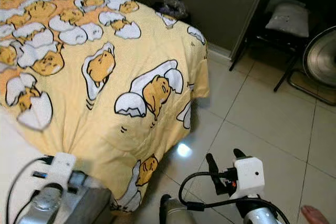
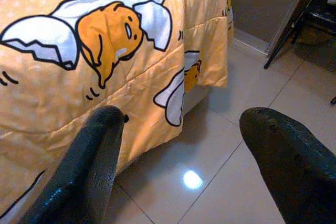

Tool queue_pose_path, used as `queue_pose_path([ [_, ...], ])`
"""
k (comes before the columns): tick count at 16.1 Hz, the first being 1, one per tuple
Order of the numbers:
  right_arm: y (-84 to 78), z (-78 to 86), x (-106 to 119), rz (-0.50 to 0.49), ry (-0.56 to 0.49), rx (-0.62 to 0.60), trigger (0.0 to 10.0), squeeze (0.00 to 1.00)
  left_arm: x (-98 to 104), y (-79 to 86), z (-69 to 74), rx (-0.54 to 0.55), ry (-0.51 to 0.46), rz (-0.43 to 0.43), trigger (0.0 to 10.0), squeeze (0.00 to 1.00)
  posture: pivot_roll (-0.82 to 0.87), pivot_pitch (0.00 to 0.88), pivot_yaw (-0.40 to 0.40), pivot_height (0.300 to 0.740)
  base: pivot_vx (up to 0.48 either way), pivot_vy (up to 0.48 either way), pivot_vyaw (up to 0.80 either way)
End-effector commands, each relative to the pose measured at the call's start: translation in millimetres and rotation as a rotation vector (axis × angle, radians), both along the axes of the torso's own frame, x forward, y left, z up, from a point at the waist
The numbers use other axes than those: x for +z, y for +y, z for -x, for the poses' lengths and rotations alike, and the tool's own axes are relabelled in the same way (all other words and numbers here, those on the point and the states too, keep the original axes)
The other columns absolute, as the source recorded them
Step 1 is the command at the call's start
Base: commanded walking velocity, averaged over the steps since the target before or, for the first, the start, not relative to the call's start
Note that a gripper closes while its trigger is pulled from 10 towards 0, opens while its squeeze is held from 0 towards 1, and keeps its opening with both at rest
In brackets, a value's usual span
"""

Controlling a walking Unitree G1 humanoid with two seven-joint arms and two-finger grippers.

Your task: Clean up the room

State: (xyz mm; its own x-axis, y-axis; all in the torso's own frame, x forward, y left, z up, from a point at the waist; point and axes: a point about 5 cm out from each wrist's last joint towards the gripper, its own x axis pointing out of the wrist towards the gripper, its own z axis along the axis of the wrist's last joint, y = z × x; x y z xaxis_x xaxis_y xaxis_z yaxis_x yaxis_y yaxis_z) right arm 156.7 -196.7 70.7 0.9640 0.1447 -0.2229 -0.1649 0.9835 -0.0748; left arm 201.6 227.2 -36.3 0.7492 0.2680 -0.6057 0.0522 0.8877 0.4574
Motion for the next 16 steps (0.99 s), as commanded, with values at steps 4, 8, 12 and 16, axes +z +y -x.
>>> queue_pose_path([
  [4,-5.1,-0.1,-3.1,0.014,0.009,-0.007,10.0,0.00,-28.3,-21.9,23.0,-0.121,0.186,-0.001,10.0,0.00,-0.26,0.095,-0.035,0.740,0.000,0.000,0.00],
  [8,-4.2,1.2,-2.9,0.018,0.004,-0.013,10.0,0.00,-40.7,-4.1,53.7,-0.098,0.317,-0.019,10.0,1.00,-0.27,0.092,-0.019,0.740,0.000,0.000,0.00],
  [12,-6.8,3.7,-5.2,0.021,0.017,-0.021,10.0,0.00,-61.0,-4.8,97.4,0.038,0.506,0.125,10.0,1.00,-0.27,0.091,-0.021,0.740,0.000,0.000,0.00],
  [16,-8.1,-5.5,-3.4,0.012,0.003,-0.018,10.0,0.00,-48.3,-10.1,59.2,0.235,0.424,0.337,10.0,1.00,-0.25,0.074,-0.024,0.740,0.000,0.000,0.00],
])
